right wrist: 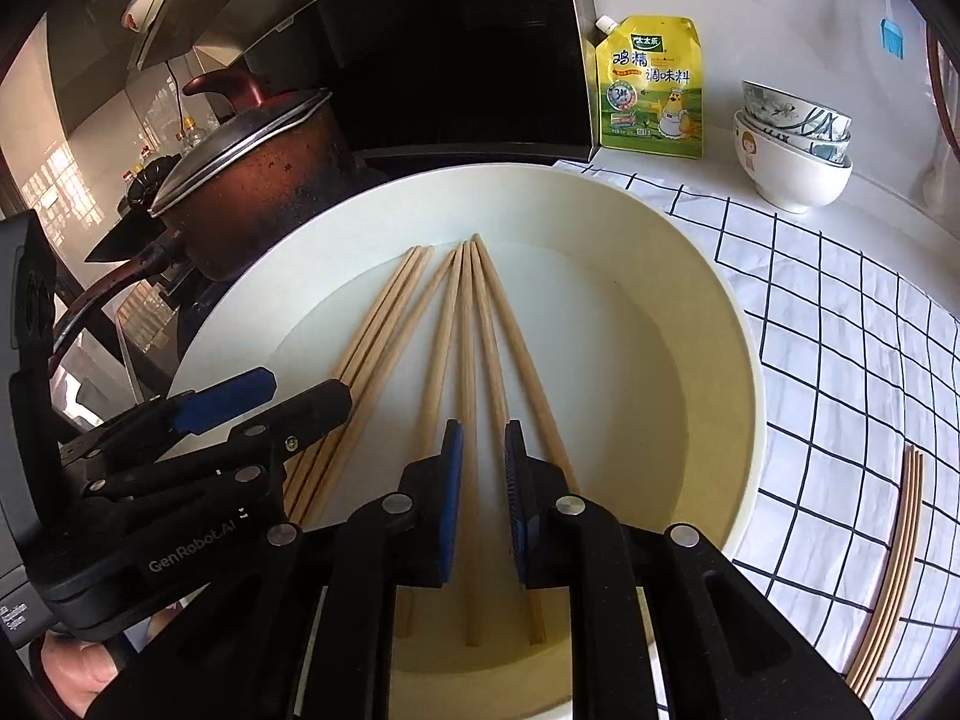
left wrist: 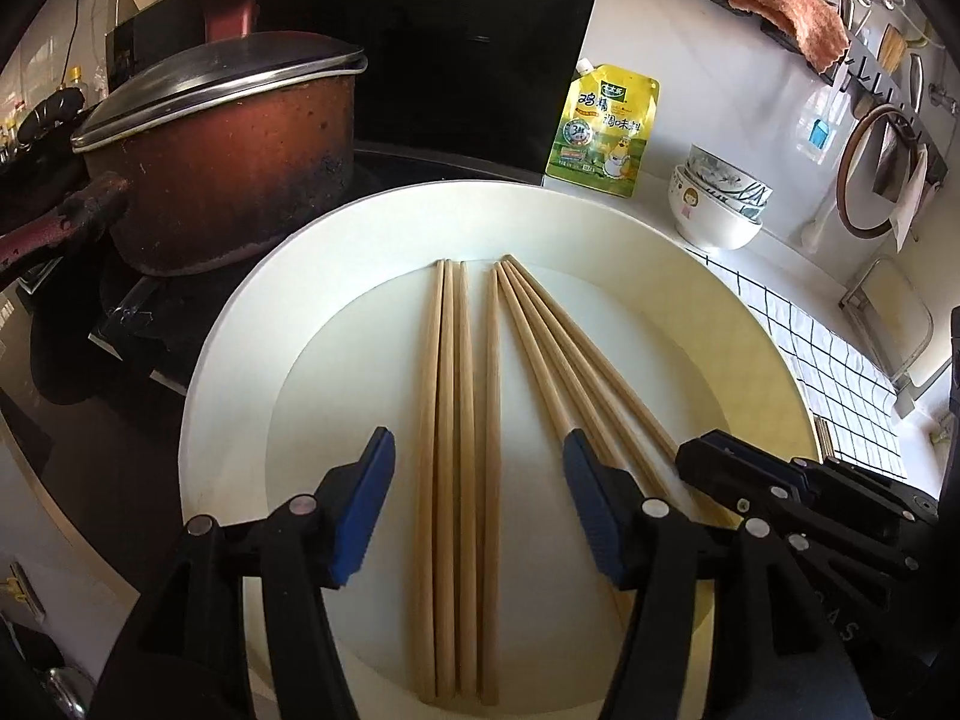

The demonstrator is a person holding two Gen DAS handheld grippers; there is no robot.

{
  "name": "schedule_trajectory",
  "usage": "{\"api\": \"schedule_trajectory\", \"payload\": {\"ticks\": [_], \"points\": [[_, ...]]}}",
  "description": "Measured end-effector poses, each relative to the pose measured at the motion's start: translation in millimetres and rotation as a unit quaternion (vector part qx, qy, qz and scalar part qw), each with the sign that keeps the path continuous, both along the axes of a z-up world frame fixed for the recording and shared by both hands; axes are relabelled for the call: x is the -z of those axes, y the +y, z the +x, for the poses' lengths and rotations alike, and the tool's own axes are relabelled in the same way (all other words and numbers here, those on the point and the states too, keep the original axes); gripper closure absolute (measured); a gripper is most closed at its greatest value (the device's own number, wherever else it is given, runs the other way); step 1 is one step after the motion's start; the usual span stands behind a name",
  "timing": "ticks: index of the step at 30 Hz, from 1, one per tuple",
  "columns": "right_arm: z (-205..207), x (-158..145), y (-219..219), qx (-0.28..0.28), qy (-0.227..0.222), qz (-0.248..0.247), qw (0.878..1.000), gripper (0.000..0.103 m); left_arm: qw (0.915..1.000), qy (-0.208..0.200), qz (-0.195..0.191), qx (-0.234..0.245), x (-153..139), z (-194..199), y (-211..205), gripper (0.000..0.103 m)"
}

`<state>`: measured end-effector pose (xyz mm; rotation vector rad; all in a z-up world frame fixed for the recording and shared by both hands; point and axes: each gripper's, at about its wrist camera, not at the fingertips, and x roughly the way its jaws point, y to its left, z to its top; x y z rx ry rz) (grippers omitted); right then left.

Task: Organize utensils
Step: 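Lower the chopsticks into the basin and open both grippers, then move both open grippers back over the chopstick bundle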

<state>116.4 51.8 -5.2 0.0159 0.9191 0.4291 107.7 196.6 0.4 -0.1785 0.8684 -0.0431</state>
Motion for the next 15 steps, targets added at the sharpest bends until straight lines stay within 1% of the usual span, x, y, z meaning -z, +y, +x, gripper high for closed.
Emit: {"api": "schedule_trajectory", "payload": {"ticks": [6,15], "points": [[-10.0,-11.9,-10.3,0.006,-0.014,0.01,1.0,0.089,0.9999,-0.004,0.009,-0.002,-7.9,-10.4,-3.8,0.045],[-32.6,-23.3,-31.8,0.015,-0.027,0.028,0.999,0.087,0.9997,-0.014,0.019,-0.001,-22.7,-29.7,-15.2,0.046]]}}
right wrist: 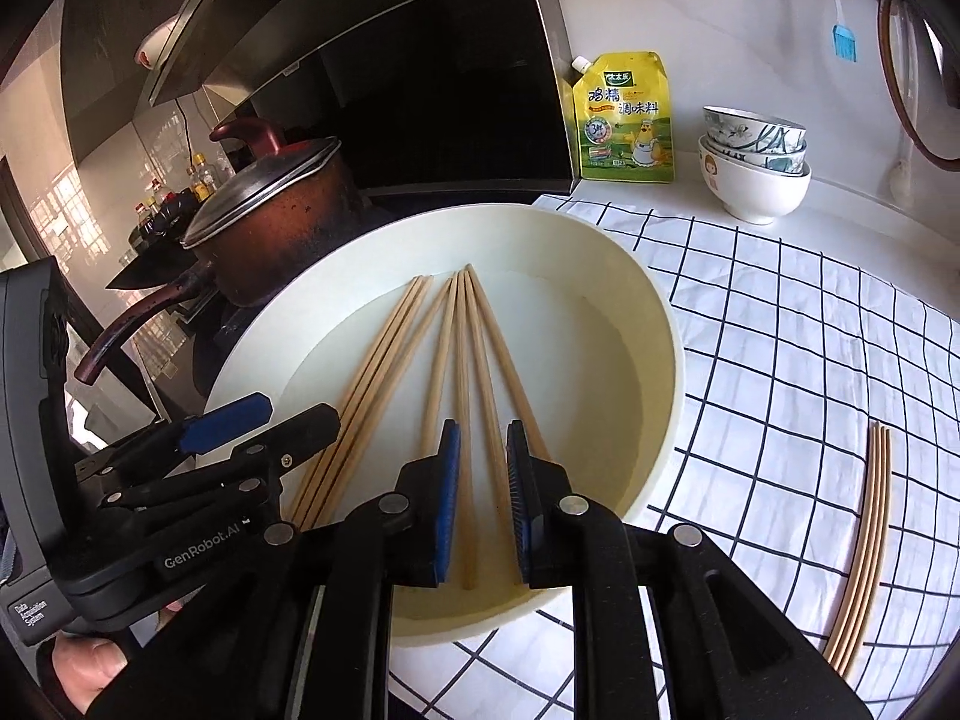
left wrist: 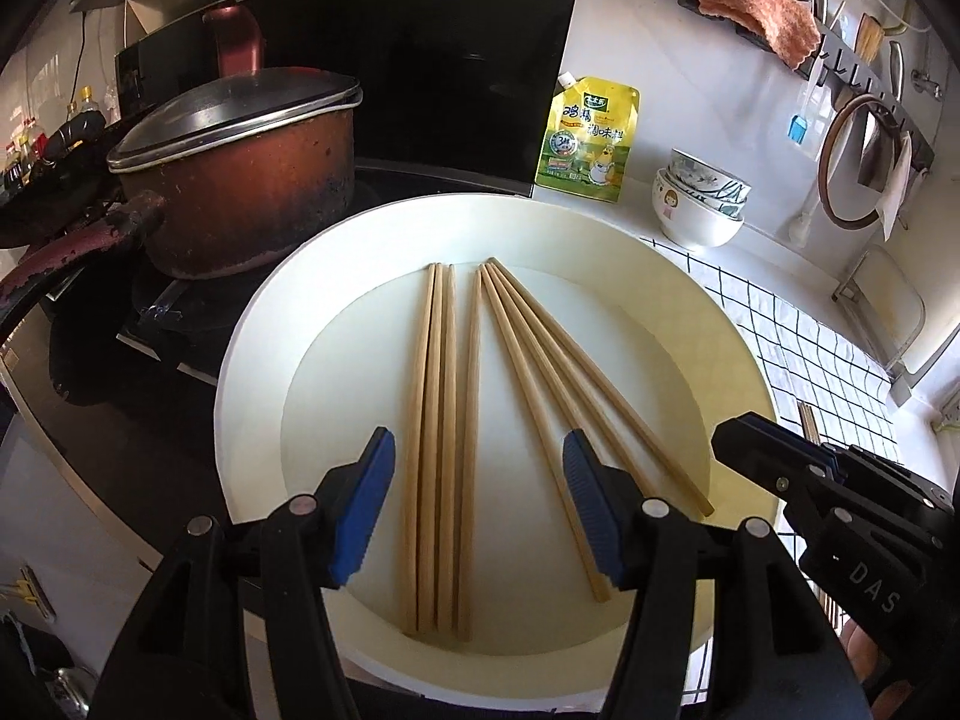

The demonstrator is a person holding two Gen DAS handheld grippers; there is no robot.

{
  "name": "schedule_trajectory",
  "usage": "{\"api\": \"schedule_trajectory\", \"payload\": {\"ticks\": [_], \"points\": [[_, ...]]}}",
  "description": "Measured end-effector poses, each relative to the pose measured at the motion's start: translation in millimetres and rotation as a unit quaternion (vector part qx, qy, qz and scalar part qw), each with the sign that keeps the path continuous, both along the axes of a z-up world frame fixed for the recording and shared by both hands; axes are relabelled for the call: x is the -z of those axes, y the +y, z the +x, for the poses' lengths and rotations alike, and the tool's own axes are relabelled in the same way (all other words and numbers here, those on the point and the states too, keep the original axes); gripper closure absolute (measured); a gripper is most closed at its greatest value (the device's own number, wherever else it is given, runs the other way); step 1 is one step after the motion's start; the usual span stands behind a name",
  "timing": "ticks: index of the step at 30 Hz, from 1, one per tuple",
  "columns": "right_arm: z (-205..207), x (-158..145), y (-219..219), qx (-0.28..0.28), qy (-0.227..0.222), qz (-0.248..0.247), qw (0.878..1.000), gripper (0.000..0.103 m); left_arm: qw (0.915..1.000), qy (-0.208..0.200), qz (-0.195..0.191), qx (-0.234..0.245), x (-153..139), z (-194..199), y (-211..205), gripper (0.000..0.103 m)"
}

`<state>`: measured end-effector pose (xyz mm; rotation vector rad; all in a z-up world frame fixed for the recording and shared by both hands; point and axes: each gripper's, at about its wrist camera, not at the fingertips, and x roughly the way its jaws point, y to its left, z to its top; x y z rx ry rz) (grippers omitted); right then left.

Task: Organize utensils
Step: 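Move both open grippers back over the chopstick bundle, then lower both grippers to the bundle and close the right gripper on a chopstick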

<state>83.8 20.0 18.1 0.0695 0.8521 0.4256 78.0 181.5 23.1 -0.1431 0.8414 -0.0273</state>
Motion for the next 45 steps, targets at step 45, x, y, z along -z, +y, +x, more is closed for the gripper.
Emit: {"api": "schedule_trajectory", "payload": {"ticks": [45], "points": [[-79.2,65.5,-219.3,0.176,0.042,-0.049,0.982,0.071,0.9828,0.005,0.021,0.183,13.4,-44.0,-227.7,0.035]]}}
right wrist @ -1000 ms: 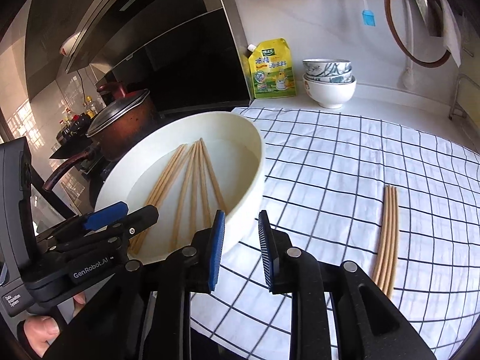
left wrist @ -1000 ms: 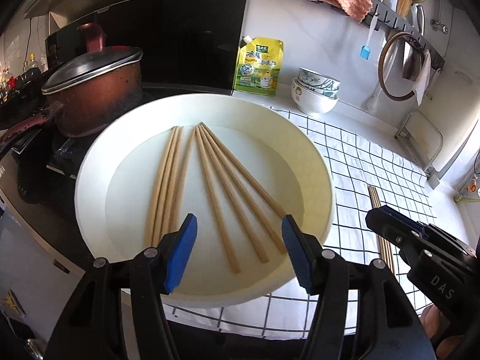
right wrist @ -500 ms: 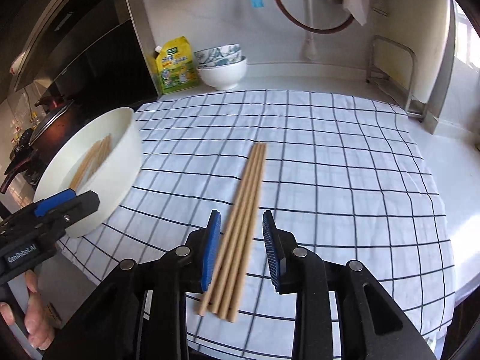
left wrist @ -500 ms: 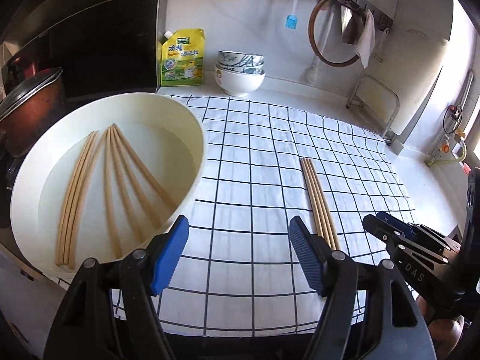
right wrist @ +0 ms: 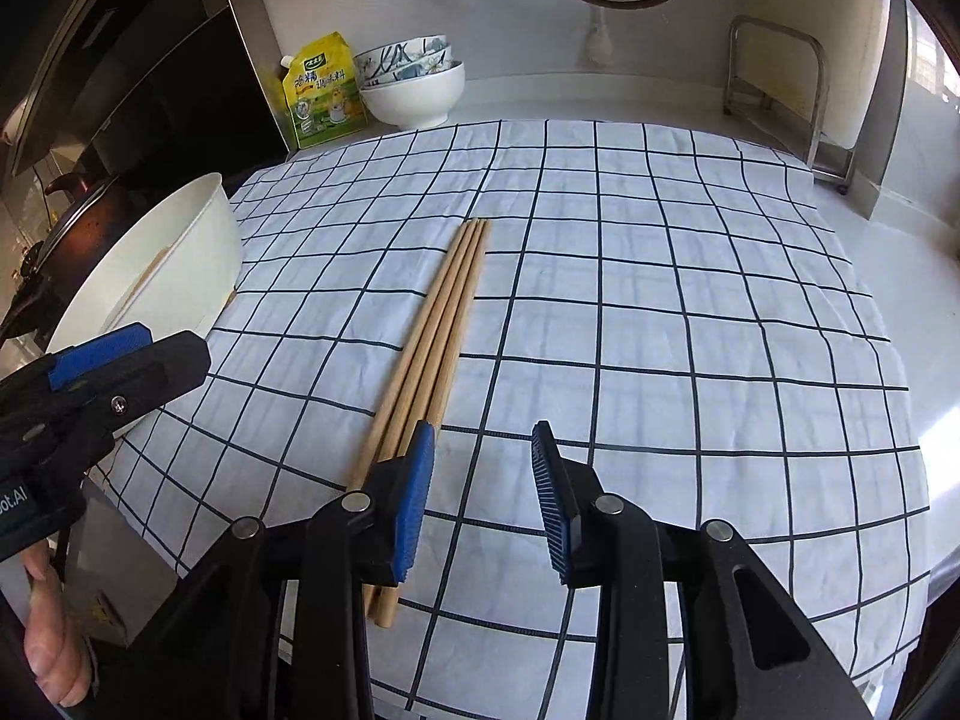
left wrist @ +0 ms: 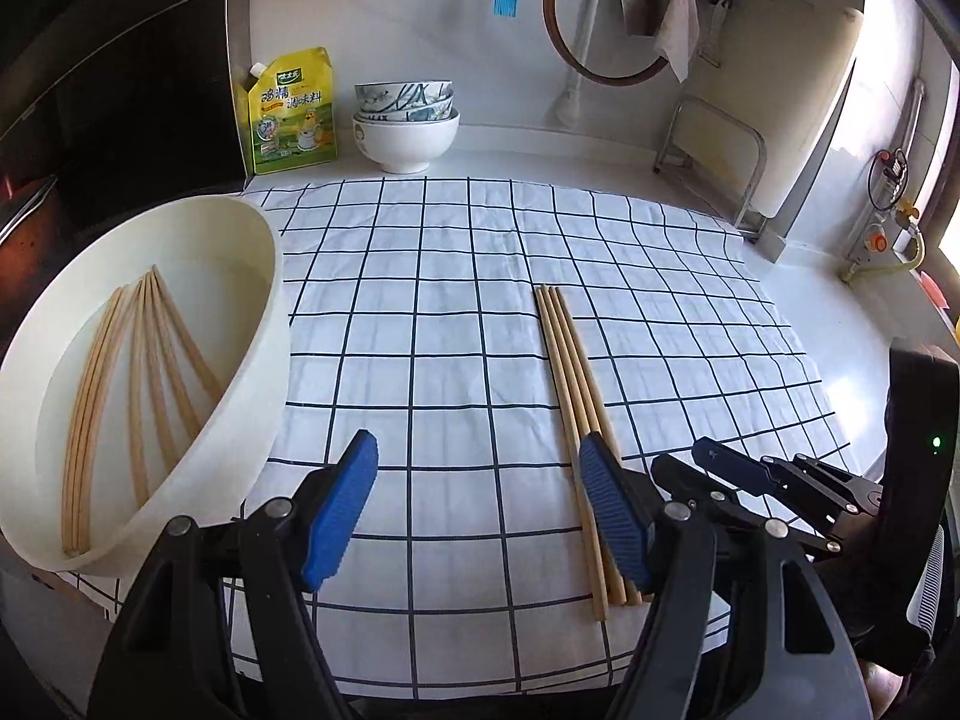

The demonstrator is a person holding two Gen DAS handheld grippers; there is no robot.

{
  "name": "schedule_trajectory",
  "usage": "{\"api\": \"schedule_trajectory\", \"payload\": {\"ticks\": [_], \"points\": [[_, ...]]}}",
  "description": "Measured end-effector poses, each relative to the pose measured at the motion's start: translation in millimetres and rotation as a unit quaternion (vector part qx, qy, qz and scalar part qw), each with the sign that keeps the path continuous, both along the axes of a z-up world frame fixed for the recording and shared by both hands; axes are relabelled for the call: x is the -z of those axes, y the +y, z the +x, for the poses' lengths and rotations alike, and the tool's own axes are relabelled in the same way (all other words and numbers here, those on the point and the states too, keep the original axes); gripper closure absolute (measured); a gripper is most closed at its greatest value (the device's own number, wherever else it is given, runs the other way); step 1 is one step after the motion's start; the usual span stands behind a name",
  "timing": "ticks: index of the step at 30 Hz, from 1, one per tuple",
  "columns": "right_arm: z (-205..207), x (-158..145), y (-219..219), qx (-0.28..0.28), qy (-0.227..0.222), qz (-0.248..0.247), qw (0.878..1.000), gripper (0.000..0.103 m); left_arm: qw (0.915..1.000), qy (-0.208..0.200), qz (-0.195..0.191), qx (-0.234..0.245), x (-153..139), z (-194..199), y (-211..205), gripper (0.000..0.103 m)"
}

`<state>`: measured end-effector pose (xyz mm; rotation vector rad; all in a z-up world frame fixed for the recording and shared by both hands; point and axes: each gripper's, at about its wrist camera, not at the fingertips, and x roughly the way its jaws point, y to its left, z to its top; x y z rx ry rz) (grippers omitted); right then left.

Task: Organize utensils
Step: 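Lower both grippers to the bundle and close the right gripper on a chopstick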

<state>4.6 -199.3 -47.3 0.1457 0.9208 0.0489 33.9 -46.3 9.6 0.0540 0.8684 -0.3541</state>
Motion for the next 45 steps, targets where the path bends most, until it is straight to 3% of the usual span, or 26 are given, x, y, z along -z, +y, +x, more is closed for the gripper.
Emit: {"api": "schedule_trajectory", "payload": {"ticks": [18,23,27,45], "points": [[8.7,12.5,19.0,-0.015,0.004,-0.045,0.999,0.071,0.9999,0.007,0.008,-0.012,10.8,7.1,6.3,0.035],[5.8,15.3,24.2,-0.023,0.0,-0.062,0.998,0.08,0.9999,0.006,-0.005,-0.012,12.3,4.3,5.9,0.035],[5.3,15.3,17.4,-0.016,-0.002,-0.053,0.998,0.096,0.9998,0.012,-0.008,-0.011,18.4,3.2,1.7,0.035],[-15.9,13.3,-39.8,0.035,0.0,-0.019,0.999,0.097,0.9988,0.041,0.025,0.005,56.1,11.4,-31.1,0.032]]}}
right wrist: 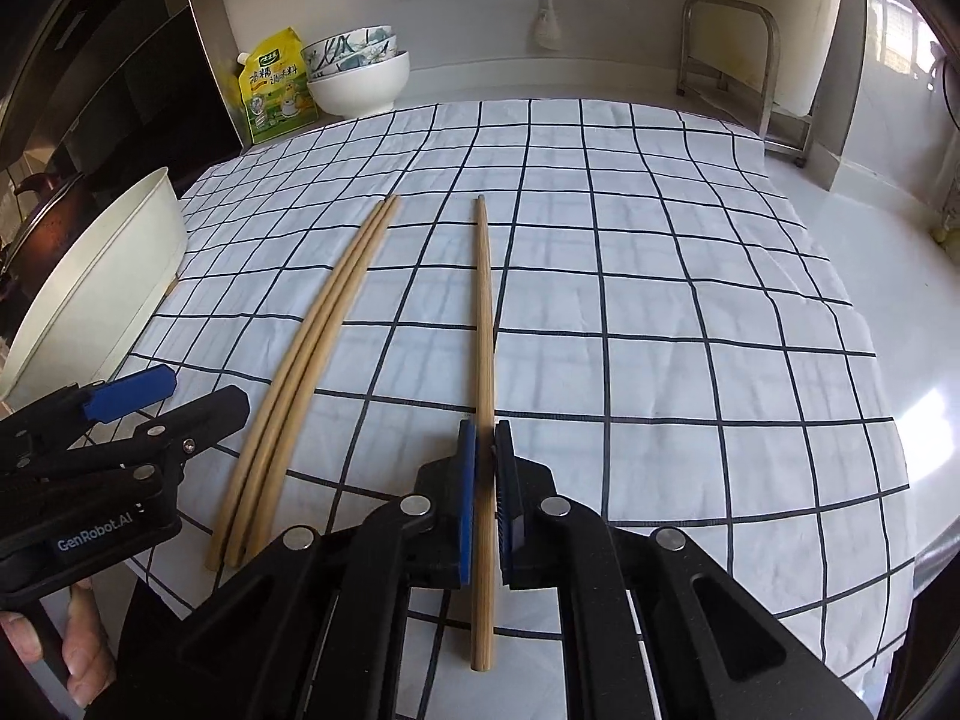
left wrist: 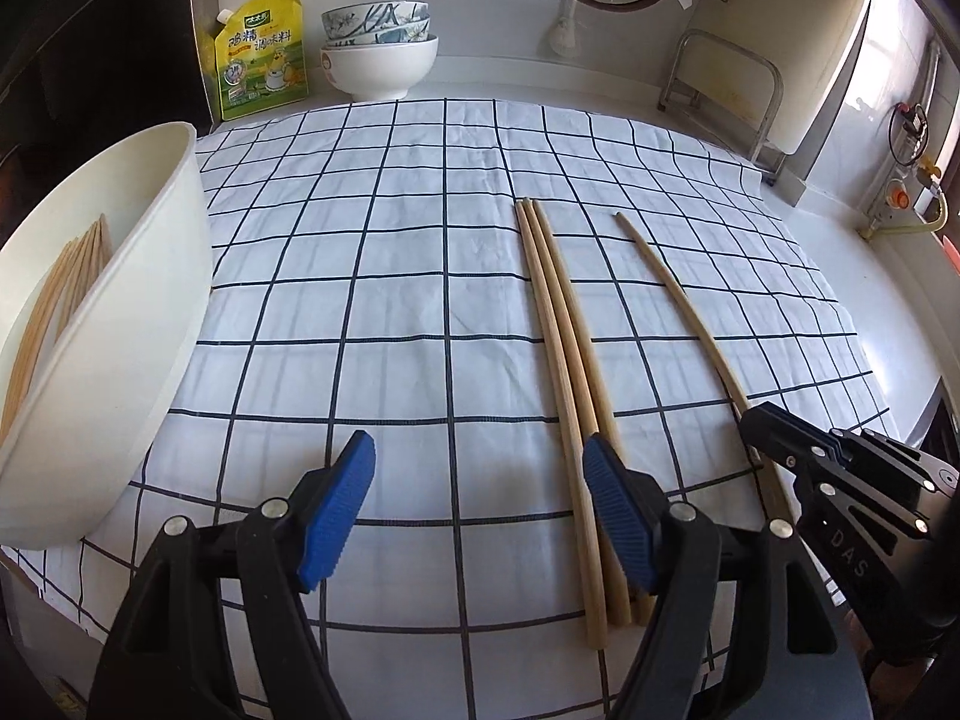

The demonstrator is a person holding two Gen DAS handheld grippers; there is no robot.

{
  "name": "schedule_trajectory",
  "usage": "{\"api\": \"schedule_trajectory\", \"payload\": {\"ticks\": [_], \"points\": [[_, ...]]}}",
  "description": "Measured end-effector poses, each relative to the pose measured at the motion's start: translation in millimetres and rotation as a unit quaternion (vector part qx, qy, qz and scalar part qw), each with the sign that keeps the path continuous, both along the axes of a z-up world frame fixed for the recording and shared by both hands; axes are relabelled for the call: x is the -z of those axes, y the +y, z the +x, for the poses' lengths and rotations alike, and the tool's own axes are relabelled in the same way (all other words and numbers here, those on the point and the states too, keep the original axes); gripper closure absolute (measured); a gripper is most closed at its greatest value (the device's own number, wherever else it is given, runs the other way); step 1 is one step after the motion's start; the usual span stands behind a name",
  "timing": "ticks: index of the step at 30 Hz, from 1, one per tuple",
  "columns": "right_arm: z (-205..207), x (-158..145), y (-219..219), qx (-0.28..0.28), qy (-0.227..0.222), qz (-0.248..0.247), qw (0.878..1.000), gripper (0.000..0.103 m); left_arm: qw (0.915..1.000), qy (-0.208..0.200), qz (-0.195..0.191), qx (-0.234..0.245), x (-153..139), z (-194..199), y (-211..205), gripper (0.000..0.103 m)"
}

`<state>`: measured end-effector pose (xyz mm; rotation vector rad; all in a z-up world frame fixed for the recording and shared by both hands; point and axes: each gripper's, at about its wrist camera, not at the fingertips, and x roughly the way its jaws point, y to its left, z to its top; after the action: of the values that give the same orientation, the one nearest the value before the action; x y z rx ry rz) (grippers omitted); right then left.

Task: Organize utensils
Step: 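Lower both grippers to the bundle and close the right gripper on a chopstick, then close the left gripper on another wooden chopstick on the cloth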

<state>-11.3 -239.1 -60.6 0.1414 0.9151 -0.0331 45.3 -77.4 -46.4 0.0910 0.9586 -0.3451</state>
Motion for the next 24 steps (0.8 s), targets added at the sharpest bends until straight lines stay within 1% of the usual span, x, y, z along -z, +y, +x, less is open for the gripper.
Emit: {"api": "schedule_trajectory", "payload": {"ticks": [2,4,6,8,11,15,21,23,24], "points": [[-1.3,-1.9,-2.7,0.002,-0.006,0.004,1.0,0.096,1.0,-0.003,0.006,0.0,1.4,1.0,-2.0,0.031],[-1.5,-3.4,-3.7,0.004,-0.009,0.003,1.0,0.092,0.9999,-0.003,0.011,0.001,3.4,2.8,-4.3,0.031],[-0.8,-3.7,-4.5,0.004,-0.009,0.004,1.0,0.089,0.9999,-0.002,0.015,0.001,5.4,4.2,-5.7,0.031],[-0.7,-3.5,-4.1,0.004,-0.008,0.004,1.0,0.088,0.9999,-0.003,0.017,0.0,6.7,4.0,-6.6,0.028],[1.2,-2.2,-4.1,0.004,-0.005,0.003,1.0,0.088,0.9997,-0.003,0.026,0.001,8.6,4.6,-8.1,0.028],[4.5,-0.7,-3.9,0.003,-0.001,0.002,1.0,0.081,0.9993,-0.004,0.037,-0.005,9.8,8.9,-9.8,0.026],[10.9,1.2,-1.1,0.003,0.001,-0.009,1.0,0.081,0.9991,-0.006,0.04,-0.012,9.3,21.7,-13.3,0.026],[13.2,1.4,0.9,0.003,0.0,-0.021,1.0,0.081,0.9991,-0.007,0.04,-0.011,9.4,23.6,-15.3,0.026],[14.1,1.6,2.5,0.003,0.0,-0.029,1.0,0.081,0.9992,-0.008,0.039,-0.01,9.2,24.1,-15.9,0.029]]}}
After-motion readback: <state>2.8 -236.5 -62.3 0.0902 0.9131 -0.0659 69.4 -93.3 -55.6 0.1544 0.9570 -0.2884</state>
